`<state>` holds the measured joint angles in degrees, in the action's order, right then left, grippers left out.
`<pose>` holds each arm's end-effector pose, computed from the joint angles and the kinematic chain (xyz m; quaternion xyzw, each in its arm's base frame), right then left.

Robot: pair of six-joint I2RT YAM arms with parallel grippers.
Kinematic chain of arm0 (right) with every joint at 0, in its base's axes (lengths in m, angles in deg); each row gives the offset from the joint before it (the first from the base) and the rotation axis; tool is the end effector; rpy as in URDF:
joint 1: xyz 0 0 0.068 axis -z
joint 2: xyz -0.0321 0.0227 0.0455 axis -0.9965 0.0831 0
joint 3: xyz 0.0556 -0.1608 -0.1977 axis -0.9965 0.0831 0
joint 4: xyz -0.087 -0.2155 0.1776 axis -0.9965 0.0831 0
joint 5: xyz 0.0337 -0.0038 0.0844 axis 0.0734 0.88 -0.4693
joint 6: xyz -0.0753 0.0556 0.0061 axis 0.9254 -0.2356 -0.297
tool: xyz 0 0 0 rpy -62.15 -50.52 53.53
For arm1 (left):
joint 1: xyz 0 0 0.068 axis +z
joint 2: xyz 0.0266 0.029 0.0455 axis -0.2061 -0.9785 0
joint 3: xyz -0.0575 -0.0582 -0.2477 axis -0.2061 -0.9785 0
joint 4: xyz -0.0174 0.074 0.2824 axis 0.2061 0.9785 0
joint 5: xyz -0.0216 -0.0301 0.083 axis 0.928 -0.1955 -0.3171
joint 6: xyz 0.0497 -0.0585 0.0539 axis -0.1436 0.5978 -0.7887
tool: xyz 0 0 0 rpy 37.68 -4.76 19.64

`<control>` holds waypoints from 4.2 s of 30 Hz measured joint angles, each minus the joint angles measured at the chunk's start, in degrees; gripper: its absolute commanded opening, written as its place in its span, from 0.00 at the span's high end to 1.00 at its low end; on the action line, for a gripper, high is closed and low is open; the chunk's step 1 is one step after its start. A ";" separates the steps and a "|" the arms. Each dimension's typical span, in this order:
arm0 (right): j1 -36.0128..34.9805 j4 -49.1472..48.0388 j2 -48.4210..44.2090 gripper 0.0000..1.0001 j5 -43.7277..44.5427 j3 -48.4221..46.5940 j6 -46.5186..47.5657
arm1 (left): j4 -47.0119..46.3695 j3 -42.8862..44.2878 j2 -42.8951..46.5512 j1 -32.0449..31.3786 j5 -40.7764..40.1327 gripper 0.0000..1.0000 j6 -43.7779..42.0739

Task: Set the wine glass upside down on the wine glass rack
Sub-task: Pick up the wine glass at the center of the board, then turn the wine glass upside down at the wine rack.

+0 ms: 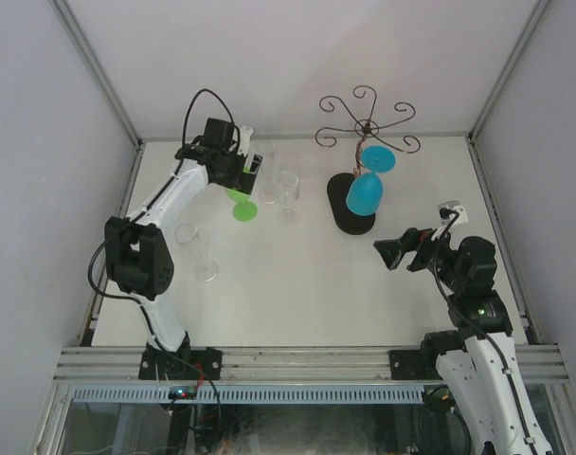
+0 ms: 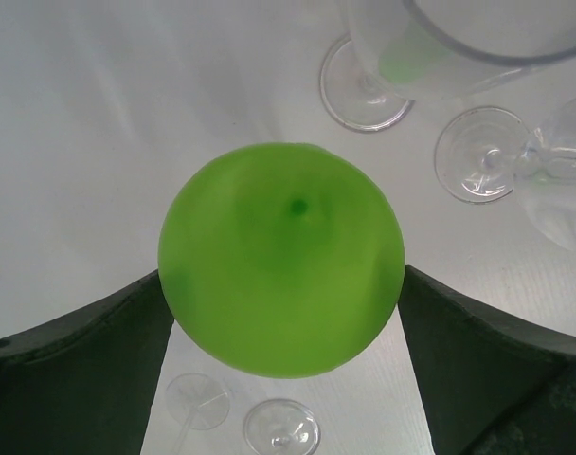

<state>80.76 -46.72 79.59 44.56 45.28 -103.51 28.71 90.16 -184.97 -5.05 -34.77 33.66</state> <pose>0.2108 0.0534 0.2696 -0.0266 0.7902 0.2991 0.5342 0.4475 -0.1348 0.2399 0.1783 0.9286 -0.0249 0.3246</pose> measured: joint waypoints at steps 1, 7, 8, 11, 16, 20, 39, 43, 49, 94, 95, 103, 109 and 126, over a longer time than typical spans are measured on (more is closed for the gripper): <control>0.00 0.00 0.00 0.00 0.00 0.00 0.00 | -0.15 0.02 -0.17 0.00 0.04 0.00 0.00; 0.00 0.17 0.00 0.00 0.28 0.00 0.02 | -0.42 0.92 -1.57 0.00 0.28 0.02 0.02; 0.00 0.22 0.00 0.00 0.37 0.00 0.02 | -0.44 0.94 -1.75 0.07 0.31 0.04 0.02; 0.00 0.22 0.00 0.00 0.63 0.00 0.00 | -0.44 0.96 -2.32 0.11 0.55 0.10 0.09; 0.00 0.28 -0.76 0.00 3.85 0.00 -0.90 | -0.44 0.96 -2.58 0.15 1.33 0.24 0.20; 0.02 0.52 -2.08 0.00 8.81 0.00 -4.50 | -0.42 0.96 -2.12 0.15 1.42 0.26 0.52; 1.88 3.02 -3.91 0.00 6.62 0.00 -11.30 | -0.63 -10.23 28.02 -0.90 0.57 0.36 2.60; 1.97 4.04 -3.45 0.00 4.02 0.00 -10.64 | -0.74 -12.87 33.94 -1.27 0.81 0.37 3.21; 1.99 4.26 -4.98 0.00 1.40 0.00 -11.47 | -1.92 -14.27 42.18 -1.29 2.49 0.39 3.91; -48.02 -33.00 14.32 0.45 40.92 0.22 -25.22 | -7.39 -14.99 48.48 -35.06 2.73 0.44 11.39; -48.00 -33.62 14.73 0.47 40.94 0.22 -25.16 | -7.52 -15.21 48.63 -35.06 2.73 0.44 11.65; -46.71 -37.81 17.90 0.68 40.11 0.22 -25.29 | -8.55 -17.49 49.31 -35.32 2.78 0.44 12.35; -45.83 -38.82 19.52 0.99 38.66 0.22 -25.55 | -9.94 -20.39 51.04 -35.34 2.78 0.41 13.40; -45.59 -29.55 13.09 1.00 45.22 0.24 -20.46 | -10.73 -23.21 57.92 -35.69 2.71 0.05 14.64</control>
<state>35.17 -76.27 92.68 89.78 45.52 -123.97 17.98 66.95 -127.05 -40.75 -32.06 48.30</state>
